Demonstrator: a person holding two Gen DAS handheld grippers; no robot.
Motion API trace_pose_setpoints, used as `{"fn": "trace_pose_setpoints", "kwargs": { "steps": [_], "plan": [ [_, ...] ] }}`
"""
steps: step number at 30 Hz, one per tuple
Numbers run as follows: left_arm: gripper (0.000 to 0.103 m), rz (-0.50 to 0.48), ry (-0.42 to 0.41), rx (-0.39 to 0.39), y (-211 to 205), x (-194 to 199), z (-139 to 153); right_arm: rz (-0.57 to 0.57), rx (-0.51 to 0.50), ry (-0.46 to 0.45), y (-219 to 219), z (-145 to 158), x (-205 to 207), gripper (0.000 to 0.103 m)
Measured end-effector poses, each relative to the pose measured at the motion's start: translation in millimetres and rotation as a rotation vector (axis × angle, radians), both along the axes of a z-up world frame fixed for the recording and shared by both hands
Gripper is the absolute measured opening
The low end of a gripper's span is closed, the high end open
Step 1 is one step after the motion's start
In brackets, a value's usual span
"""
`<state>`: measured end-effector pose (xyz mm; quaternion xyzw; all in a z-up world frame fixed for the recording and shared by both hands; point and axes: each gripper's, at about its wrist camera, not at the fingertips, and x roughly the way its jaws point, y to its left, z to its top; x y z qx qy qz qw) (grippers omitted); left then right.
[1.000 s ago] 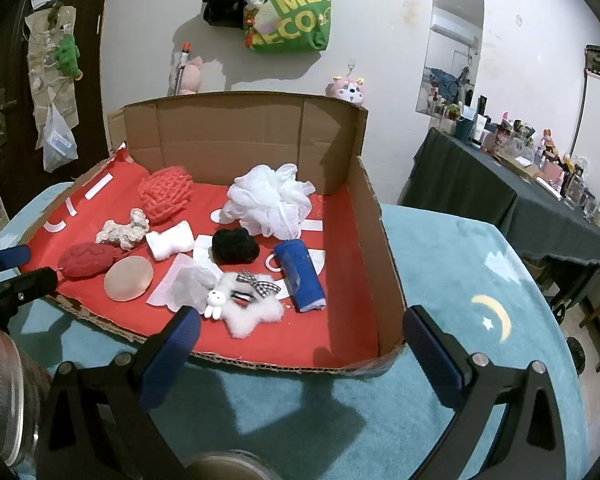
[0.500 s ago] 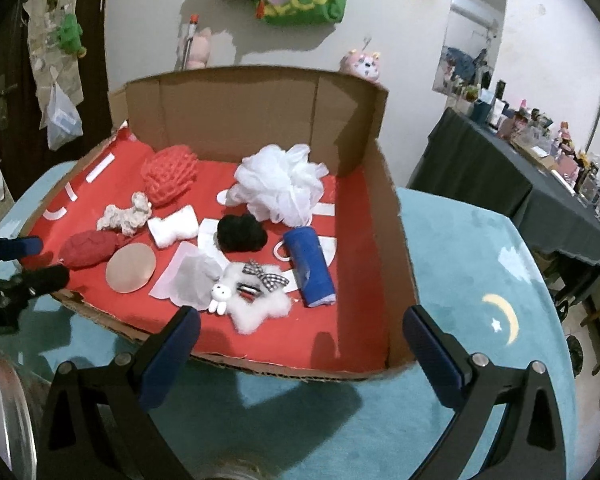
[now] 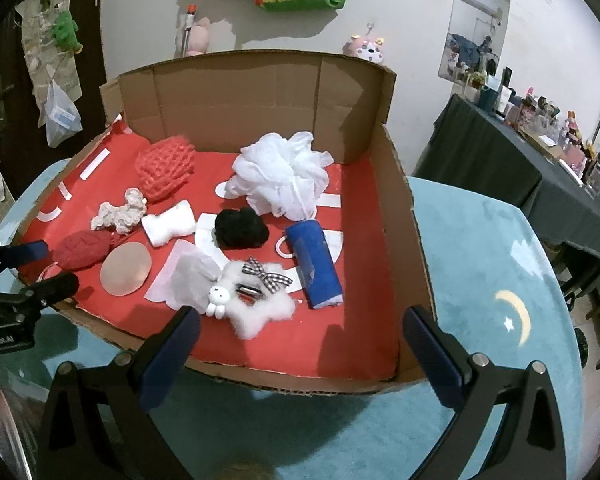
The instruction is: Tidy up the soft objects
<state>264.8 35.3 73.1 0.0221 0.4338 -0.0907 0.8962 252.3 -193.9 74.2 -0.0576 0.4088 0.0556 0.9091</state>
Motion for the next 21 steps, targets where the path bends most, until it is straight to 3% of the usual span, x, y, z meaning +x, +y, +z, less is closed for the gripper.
{"fn": "trace_pose_setpoints", "kwargs": {
  "steps": [21],
  "plan": [
    [0.081, 0.012, -0.028, -0.002, 0.4, -2.5, -0.9, 0.002, -0.023, -0.004, 3.3, -2.3, -2.4, 0.103]
  ]
}}
